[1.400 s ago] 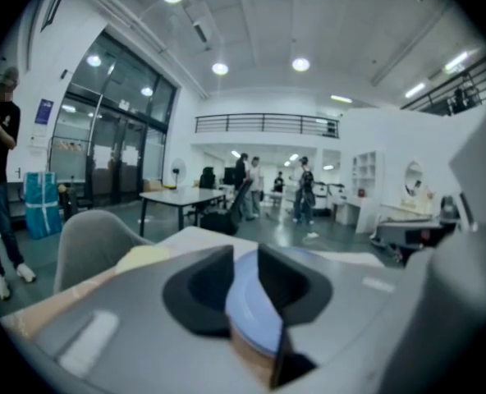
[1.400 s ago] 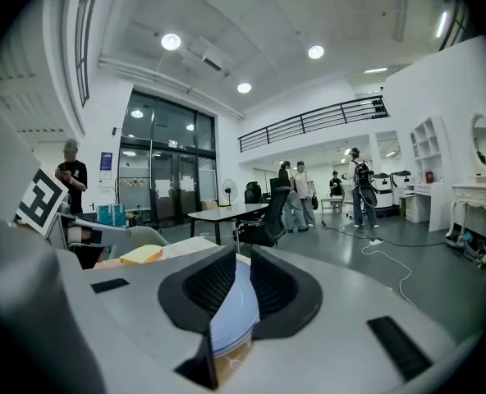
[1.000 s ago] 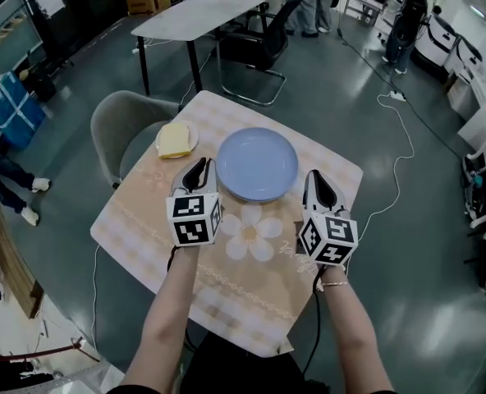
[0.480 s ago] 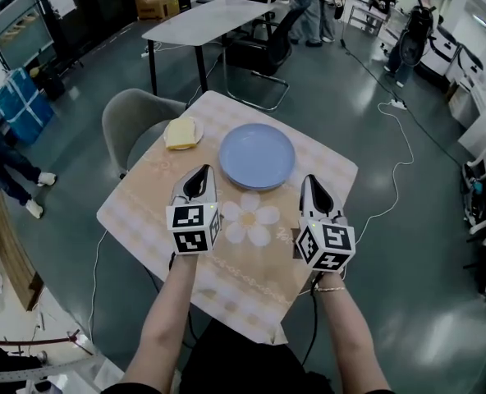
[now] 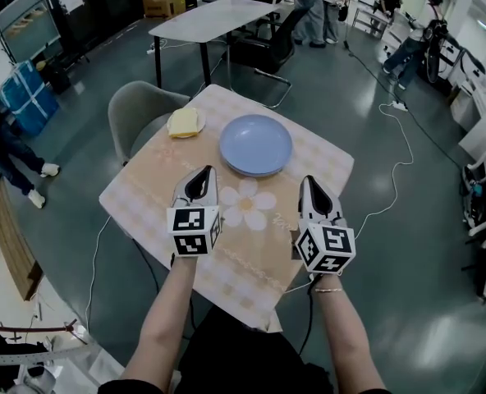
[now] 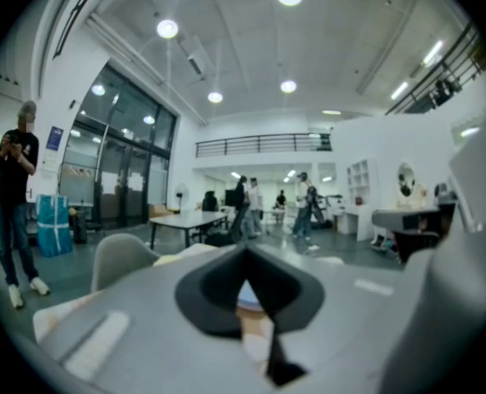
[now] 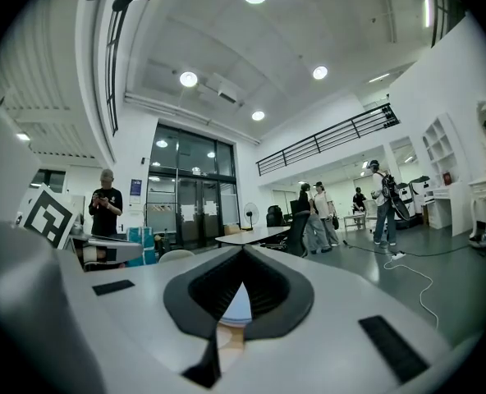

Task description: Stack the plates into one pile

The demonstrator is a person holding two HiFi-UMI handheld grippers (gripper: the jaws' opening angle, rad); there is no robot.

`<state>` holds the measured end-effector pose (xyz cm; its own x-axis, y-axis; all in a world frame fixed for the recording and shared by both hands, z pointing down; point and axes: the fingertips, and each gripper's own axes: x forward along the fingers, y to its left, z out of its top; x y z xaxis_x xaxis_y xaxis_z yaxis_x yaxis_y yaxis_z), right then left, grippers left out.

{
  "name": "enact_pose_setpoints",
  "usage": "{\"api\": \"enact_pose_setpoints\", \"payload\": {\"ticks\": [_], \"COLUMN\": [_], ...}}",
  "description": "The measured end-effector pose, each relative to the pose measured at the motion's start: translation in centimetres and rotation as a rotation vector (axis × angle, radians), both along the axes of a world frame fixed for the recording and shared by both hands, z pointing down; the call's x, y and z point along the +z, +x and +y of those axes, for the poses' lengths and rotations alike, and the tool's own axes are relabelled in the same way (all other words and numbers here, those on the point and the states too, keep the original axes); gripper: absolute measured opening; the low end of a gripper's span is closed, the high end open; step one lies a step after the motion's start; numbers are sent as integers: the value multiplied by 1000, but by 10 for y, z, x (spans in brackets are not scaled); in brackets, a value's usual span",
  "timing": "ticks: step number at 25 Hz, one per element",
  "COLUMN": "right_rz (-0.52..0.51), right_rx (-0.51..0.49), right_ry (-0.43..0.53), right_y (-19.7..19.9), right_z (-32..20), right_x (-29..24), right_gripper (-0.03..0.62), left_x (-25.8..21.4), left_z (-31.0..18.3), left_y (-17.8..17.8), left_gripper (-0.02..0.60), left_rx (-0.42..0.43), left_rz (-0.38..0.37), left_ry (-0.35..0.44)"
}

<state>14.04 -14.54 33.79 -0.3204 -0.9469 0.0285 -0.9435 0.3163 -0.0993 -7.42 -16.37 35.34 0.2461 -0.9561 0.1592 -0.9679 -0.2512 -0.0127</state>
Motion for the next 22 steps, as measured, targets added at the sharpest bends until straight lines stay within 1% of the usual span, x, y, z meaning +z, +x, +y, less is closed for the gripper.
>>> {"api": "enact_pose_setpoints", "payload": {"ticks": [8, 12, 20, 22], "right_rz": [-9, -21, -1, 2], "right_rx": [-12, -36, -55, -56], "right_ry": [-3, -4, -17, -19], "right_y": [3, -6, -25, -32], "right_z": [11, 13, -4, -11], "right_x": [-3, -3, 7, 11], "right_gripper": [4, 4, 5, 5], "left_x": [-2, -1, 12, 17], "left_z": [13, 15, -2, -10], "left_y": [4, 2, -8, -12], "left_gripper": [9, 11, 17, 32], "left_rx": [-4, 16, 38, 55], "left_rz": [-9, -21, -37, -45], "left_ry": [4, 2, -11, -15]}}
